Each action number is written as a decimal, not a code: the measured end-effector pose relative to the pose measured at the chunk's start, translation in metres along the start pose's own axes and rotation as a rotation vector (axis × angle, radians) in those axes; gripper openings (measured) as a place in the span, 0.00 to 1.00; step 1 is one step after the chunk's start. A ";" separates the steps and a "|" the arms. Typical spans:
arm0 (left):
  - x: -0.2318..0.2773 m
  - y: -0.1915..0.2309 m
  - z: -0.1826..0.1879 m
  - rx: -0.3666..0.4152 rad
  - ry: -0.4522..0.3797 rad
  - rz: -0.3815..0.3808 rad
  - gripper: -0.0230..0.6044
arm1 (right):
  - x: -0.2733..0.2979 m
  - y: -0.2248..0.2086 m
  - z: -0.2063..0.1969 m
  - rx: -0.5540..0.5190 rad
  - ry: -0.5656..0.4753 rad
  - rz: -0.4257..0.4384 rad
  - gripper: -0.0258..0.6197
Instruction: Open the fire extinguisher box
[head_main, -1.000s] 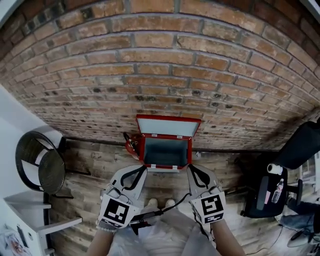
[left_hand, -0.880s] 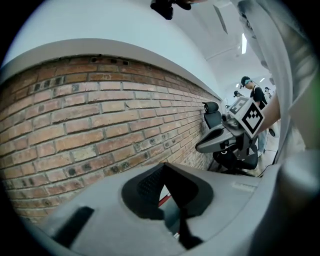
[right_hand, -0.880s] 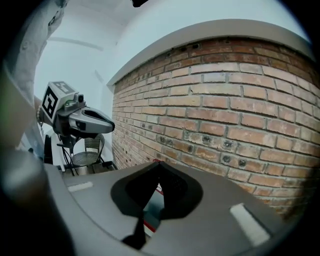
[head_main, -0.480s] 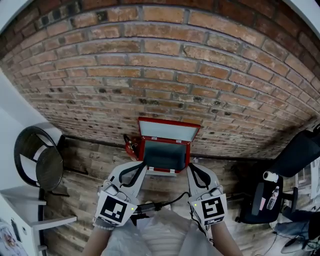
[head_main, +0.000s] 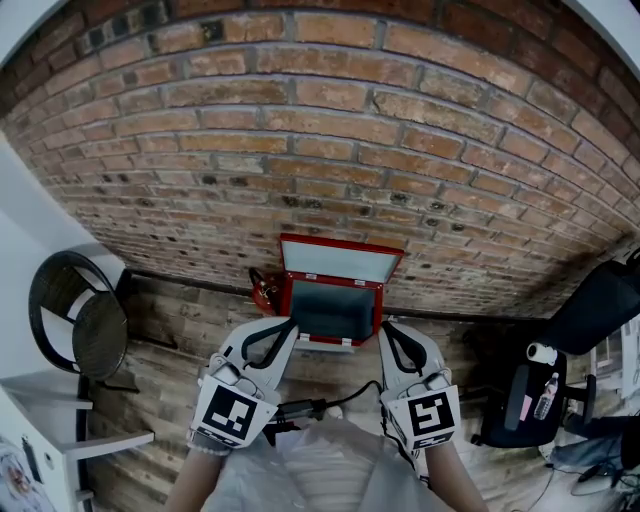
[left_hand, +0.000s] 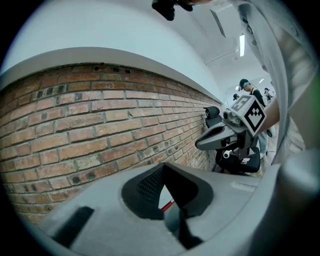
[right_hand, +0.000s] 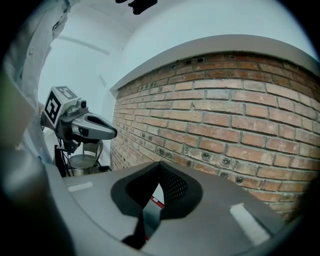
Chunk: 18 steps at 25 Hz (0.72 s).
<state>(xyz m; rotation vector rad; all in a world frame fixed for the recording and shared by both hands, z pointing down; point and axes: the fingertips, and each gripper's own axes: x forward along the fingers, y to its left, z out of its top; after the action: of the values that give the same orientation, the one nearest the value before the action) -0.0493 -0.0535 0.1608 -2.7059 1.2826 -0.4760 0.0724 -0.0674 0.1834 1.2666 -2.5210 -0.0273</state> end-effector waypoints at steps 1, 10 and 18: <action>0.000 0.000 0.000 0.002 0.002 -0.002 0.04 | 0.001 0.000 0.002 -0.002 -0.007 0.001 0.05; 0.000 -0.001 -0.002 0.015 0.008 -0.018 0.04 | 0.003 0.004 0.007 -0.018 -0.025 0.008 0.05; 0.002 -0.002 -0.002 0.011 0.007 -0.016 0.04 | 0.006 0.008 0.007 -0.019 -0.022 0.019 0.05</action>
<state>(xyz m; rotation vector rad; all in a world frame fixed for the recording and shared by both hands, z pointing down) -0.0477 -0.0536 0.1639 -2.7102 1.2569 -0.4935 0.0607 -0.0676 0.1800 1.2412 -2.5455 -0.0617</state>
